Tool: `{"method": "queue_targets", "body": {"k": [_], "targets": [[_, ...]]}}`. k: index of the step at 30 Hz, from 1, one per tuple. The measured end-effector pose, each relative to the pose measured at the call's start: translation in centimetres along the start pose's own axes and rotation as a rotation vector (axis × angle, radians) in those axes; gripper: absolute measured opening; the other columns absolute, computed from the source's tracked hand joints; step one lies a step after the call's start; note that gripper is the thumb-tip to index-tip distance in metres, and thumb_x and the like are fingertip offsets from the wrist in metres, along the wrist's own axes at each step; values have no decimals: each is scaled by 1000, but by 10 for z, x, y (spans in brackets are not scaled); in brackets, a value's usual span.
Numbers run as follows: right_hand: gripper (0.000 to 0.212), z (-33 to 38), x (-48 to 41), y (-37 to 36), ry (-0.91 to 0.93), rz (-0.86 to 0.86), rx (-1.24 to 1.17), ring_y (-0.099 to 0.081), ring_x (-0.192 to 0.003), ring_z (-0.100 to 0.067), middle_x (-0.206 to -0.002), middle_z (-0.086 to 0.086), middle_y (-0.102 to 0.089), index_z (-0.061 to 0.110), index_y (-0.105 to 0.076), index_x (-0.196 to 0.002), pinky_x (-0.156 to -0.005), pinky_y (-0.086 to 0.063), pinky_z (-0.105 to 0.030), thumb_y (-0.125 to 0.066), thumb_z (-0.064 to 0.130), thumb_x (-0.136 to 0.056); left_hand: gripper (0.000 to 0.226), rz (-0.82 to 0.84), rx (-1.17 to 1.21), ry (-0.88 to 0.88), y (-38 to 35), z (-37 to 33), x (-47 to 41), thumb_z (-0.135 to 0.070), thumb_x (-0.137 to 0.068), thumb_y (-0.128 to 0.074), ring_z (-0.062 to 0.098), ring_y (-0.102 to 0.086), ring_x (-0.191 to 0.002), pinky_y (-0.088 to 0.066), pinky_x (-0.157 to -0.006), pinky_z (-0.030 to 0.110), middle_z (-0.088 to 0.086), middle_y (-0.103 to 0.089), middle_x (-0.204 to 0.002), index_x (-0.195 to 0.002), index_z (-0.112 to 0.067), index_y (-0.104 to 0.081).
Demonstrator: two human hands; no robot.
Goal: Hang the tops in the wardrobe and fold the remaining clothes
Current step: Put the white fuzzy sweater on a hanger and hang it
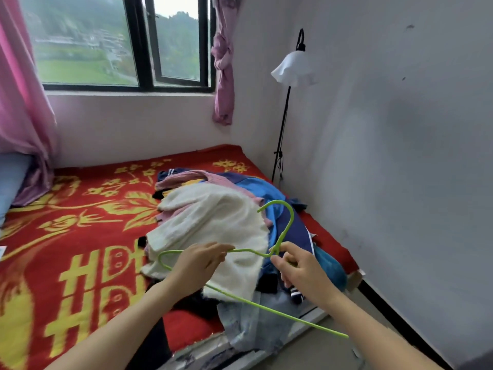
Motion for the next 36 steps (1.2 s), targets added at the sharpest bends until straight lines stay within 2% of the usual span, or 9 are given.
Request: {"method": "queue_targets", "body": {"k": [9, 13, 15, 17, 20, 24, 26, 29, 36], "targets": [[31, -100, -94, 21, -181, 90, -82, -42, -43, -9, -52, 2, -46, 8, -45, -67, -52, -36, -25, -61, 23, -90, 29, 62, -1, 86, -79, 43, -76, 5, -87, -58, 23, -66, -76, -50, -70, 34, 5, -71, -84, -108, -9, -71], [45, -146, -122, -20, -225, 288, 72, -32, -54, -11, -55, 4, -35, 17, -34, -56, -58, -28, -30, -59, 31, -90, 21, 140, -66, 44, -102, 70, -84, 0, -79, -66, 18, -65, -60, -47, -52, 22, 2, -70, -73, -95, -10, -75], [48, -156, -141, -31, -260, 317, 56, -34, -50, -5, -48, 10, -39, 21, -36, -49, -57, -30, -25, -57, 33, -91, 16, 176, -96, 67, -109, 92, -95, -10, -85, -62, 19, -66, -63, -48, -54, 22, 1, -71, -74, -94, -10, -75], [52, -164, -166, -37, -284, 285, 36, -37, -47, -1, -43, 11, -41, 23, -42, -43, -55, -31, -22, -57, 32, -92, 23, 167, -139, 81, -111, 120, -110, -21, -85, -57, 21, -66, -72, -52, -62, 28, 3, -71, -77, -92, -9, -75], [45, -174, -190, -44, -325, 251, 73, -46, -58, -13, -53, 5, -47, 19, -45, -50, -61, -33, -28, -56, 30, -92, 24, 113, -164, 174, -112, 157, -123, -7, -74, -70, 26, -60, -91, -51, -77, 44, 10, -71, -93, -98, -7, -74], [41, -209, -218, -28, -456, 145, 178, -49, -64, -13, -56, 7, -51, 17, -53, -53, -61, -32, -29, -56, 30, -91, 33, 104, -167, 247, -121, 197, -145, -5, -72, -73, 33, -61, -99, -49, -80, 49, 16, -67, -105, -105, -6, -71], [32, -233, -225, -15, -538, 78, 144, -48, -64, -17, -57, 2, -51, 10, -59, -63, -62, -33, -27, -56, 25, -91, 33, 88, -158, 286, -129, 213, -149, -9, -77, -69, 38, -60, -102, -48, -83, 47, 17, -65, -109, -110, -7, -69], [25, -272, -233, 1, -661, -33, 54, -39, -58, -20, -63, -11, -48, 9, -50, -65, -62, -32, -34, -57, 15, -88, 40, 177, -147, 432, -156, 246, -142, -17, -90, -61, 27, -46, -122, -36, -95, 35, 8, -54, -130, -129, -16, -56], [28, -348, -277, 26, -826, -183, -48, -37, -44, -20, -61, -8, -48, 16, -33, -72, -46, -32, -28, -56, 9, -88, 43, 305, -175, 696, -195, 293, -126, -29, -97, -47, 15, -33, -130, -28, -96, 27, -4, -42, -139, -139, -27, -41]]}}
Point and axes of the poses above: each hand's wrist, its own x-axis away from the middle knuckle, its own y-axis out of the back of the hand, z = x × y, the point moved 10 cm from there along -x, towards the middle knuckle
